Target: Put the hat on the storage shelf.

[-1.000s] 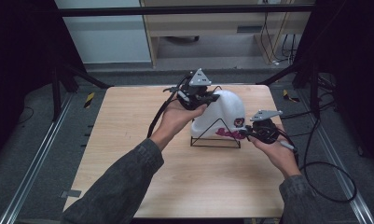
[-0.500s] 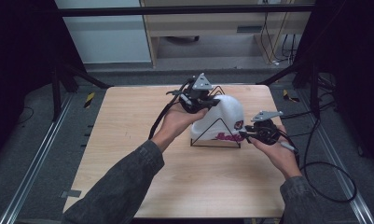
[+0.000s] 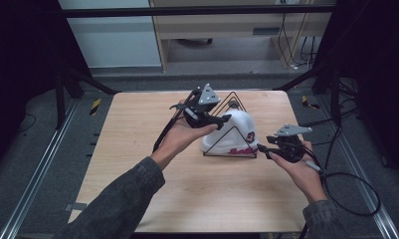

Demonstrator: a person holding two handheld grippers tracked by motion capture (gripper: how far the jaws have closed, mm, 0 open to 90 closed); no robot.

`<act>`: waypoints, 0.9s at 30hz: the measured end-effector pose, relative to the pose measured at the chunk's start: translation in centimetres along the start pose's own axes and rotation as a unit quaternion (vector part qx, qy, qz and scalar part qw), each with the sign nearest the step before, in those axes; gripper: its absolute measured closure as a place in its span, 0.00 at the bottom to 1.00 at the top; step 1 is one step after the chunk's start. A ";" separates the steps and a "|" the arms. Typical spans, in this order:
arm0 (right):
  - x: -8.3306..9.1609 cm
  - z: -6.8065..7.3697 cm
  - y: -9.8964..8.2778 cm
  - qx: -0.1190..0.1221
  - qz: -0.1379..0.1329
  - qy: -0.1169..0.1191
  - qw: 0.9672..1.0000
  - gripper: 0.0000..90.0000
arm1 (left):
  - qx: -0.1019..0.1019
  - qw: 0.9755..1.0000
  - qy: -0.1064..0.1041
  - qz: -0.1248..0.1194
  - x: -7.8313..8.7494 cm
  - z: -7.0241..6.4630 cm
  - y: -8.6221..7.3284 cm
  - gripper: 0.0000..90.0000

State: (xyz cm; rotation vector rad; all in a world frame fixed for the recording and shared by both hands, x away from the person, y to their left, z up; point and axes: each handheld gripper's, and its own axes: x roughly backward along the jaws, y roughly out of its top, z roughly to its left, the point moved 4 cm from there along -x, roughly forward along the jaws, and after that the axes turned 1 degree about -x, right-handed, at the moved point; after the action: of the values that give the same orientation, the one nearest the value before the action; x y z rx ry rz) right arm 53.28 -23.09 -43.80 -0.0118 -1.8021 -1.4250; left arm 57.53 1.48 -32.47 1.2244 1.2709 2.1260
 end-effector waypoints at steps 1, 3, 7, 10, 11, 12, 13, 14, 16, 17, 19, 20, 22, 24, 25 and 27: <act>0.2 0.0 -0.1 0.000 -0.002 -0.002 1.000 0.53 | 0.003 1.000 0.002 -0.001 0.2 0.0 0.0 0.37; 0.5 0.0 -0.4 -0.002 -0.002 -0.009 1.000 0.51 | 0.008 1.000 0.002 -0.003 0.6 0.1 -0.1 0.31; 1.2 0.1 -0.6 -0.010 -0.010 -0.028 1.000 0.41 | 0.020 1.000 0.000 -0.002 1.1 -0.3 -0.5 0.21; 1.6 0.6 -0.8 -0.016 -0.018 -0.039 0.999 0.29 | 0.030 1.000 -0.004 0.001 1.4 -0.9 -1.3 0.15; 1.7 0.9 -0.9 -0.019 -0.019 -0.042 0.999 0.26 | 0.031 0.999 -0.005 0.006 1.6 -1.1 -1.6 0.13; 1.9 1.2 -1.0 -0.017 -0.023 -0.046 0.999 0.24 | 0.036 0.999 -0.006 0.008 1.7 -1.4 -2.0 0.12; 2.0 1.6 -1.0 -0.018 -0.027 -0.047 0.998 0.21 | 0.041 0.999 -0.007 0.007 1.8 -1.6 -2.3 0.11; 2.0 1.9 -1.1 -0.019 -0.027 -0.047 0.998 0.18 | 0.047 0.999 -0.012 0.007 2.0 -1.8 -2.7 0.10; 2.1 2.6 -1.3 -0.021 -0.033 -0.053 0.998 0.16 | 0.063 0.998 -0.024 0.008 2.2 -2.1 -3.6 0.09; 2.1 2.9 -1.3 -0.021 -0.037 -0.054 0.998 0.14 | 0.060 0.998 -0.021 0.010 2.5 -2.1 -3.9 0.08; 2.1 3.8 -1.6 -0.027 -0.042 -0.049 0.998 0.12 | 0.062 0.998 -0.019 0.011 3.0 -2.0 -4.5 0.08; 2.0 4.2 -1.7 -0.029 -0.044 -0.045 0.998 0.12 | 0.064 0.998 -0.018 0.010 3.3 -2.0 -4.7 0.07; 1.8 5.2 -2.0 -0.025 -0.045 -0.040 0.998 0.11 | 0.071 0.997 -0.014 0.005 4.0 -1.8 -5.2 0.07; 1.5 6.2 -2.2 -0.023 -0.044 -0.032 0.998 0.10 | 0.069 0.998 -0.010 0.007 4.6 -1.8 -5.7 0.07; 1.4 6.6 -2.2 -0.018 -0.044 -0.028 0.999 0.10 | 0.070 0.997 -0.011 0.008 4.9 -1.8 -6.0 0.07; 1.3 7.1 -2.3 -0.016 -0.043 -0.023 0.999 0.10 | 0.071 0.997 -0.016 0.008 5.3 -1.8 -6.5 0.06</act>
State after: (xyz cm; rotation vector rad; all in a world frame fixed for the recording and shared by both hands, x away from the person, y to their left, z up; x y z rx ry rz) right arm 47.20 -18.71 -45.01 0.0171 -1.8374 -1.5254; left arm 52.39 7.48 -35.81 1.3228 1.4232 2.0489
